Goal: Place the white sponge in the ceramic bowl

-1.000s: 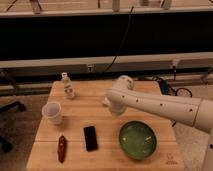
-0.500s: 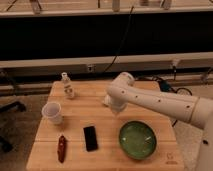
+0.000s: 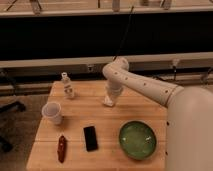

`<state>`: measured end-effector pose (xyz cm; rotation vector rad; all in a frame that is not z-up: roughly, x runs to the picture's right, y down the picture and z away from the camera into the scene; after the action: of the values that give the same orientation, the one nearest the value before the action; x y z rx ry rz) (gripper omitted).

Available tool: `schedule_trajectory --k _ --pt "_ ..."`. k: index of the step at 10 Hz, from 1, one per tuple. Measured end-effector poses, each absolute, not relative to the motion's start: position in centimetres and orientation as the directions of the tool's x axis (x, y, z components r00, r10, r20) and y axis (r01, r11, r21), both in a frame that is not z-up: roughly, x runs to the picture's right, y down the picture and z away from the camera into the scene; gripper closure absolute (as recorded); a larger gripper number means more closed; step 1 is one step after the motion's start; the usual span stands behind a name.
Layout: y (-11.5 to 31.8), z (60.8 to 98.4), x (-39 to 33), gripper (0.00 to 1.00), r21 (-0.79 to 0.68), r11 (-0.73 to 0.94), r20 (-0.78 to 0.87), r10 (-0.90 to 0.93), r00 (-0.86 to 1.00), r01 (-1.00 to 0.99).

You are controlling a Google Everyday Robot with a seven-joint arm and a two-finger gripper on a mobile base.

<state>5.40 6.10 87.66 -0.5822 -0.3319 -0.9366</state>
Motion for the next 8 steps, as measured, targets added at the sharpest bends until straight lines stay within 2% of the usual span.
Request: schedule_trajectory --k 8 --pt "6.2 92.9 4.8 0.20 -0.356 0.418 0.535 -0.642 0.549 0.836"
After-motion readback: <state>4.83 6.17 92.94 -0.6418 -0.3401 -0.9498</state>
